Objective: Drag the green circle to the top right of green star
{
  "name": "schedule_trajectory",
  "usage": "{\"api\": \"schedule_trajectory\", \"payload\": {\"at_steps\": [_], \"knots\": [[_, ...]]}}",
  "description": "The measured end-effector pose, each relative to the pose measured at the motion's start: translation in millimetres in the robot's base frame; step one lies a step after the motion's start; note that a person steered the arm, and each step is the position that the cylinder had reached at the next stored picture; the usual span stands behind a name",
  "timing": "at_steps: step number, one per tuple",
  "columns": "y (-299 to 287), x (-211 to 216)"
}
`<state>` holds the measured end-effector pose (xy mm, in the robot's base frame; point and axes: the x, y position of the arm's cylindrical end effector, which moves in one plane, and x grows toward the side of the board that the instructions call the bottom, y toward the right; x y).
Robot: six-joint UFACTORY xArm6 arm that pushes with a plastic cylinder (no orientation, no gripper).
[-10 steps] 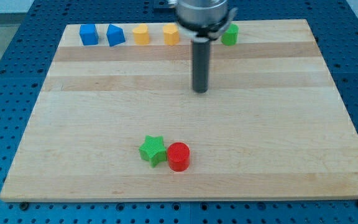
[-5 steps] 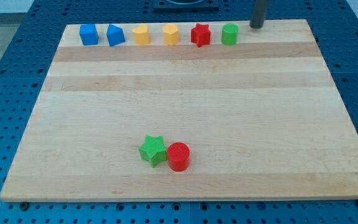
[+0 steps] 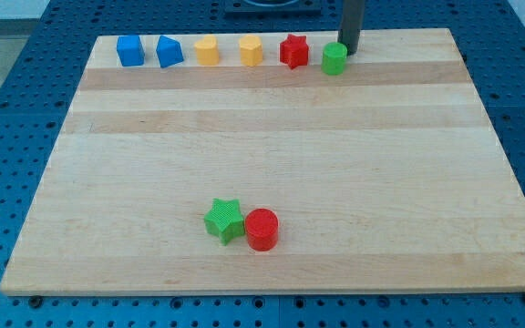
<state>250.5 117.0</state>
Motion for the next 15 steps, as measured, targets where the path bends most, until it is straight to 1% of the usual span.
{"api": "schedule_trajectory", "payload": {"at_steps": [1, 3, 5, 7, 8, 9, 10, 11, 13, 15], "knots": [[-11, 15], [-58, 10], [-88, 43], [-99, 95], [-100, 122], [-100, 139], [-98, 149], [-86, 150], [-45, 151], [-9, 177]]}}
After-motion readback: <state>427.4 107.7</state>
